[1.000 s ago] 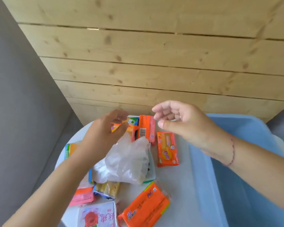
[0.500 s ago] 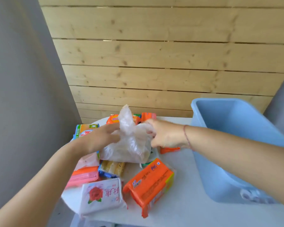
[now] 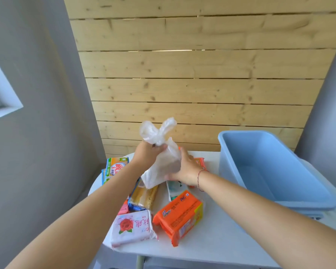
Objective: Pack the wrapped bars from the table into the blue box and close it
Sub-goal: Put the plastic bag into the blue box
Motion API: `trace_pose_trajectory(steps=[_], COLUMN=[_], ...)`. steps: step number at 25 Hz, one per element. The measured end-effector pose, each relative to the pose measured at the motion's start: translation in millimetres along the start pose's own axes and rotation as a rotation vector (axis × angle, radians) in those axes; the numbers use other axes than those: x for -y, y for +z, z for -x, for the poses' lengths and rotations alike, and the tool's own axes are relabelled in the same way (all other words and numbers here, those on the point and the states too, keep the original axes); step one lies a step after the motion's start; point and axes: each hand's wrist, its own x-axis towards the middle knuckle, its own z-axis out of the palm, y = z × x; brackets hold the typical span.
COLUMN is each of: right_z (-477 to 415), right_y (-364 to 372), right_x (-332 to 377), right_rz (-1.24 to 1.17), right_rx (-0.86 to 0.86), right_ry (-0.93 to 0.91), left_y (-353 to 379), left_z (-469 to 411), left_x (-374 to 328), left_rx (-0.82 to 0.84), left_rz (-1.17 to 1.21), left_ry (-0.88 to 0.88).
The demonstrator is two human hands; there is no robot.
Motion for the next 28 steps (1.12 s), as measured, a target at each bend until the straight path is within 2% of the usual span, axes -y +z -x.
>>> trace_pose_trajectory(steps=[3,5,7,9,13,16,19,22,23,25,27,28], right_z=[0,4,17,31,51,60,54,39,34,21,8,1], right_y=[-37,-84,-138,-184,-242,-256,-259,-245,-236,-214,-193,-185], right_x=[14,23,27,20,-16,-51,-81,-98,-103,-115,-127,-133], right_rz=[0.001,0.010,-0.032,-0.027,0.051,0.100,0.326,0.650,0.692,0.781,0.830,0.833], right_rx=[-0.119,-0.133,-0.031,0.079,0.182,0.224,0.075,-0.052,-0.059,-0.046,0.010,0.040], right_ry=[-0.121,-0.248,-0.401,-0.460,-0.338,-0.226,-0.130,0.127,0.168,0.205,0.241,0.254], left_y=[-1,-1,5,17,65,106,137,147,145,145,147,150], left_z=[-8,-13,-16,-15,-8,-2,-2,-7,-9,-24,-37,-39], left_x=[-45,-87,-128,-163,-207,-216,-205,-180,-171,-150,-130,-118], left_rx=[-0.007,0.013,0.058,0.138,0.351,0.402,0.414,0.537,0.578,0.479,0.363,0.393], left_rz=[0.149,0.210,0.285,0.306,0.334,0.292,0.248,0.227,0.249,0.144,-0.032,-0.038], left_ry=[0.082,0.187,0.301,0.400,0.474,0.451,0.391,0.382,0.349,0.222,-0.010,-0.080])
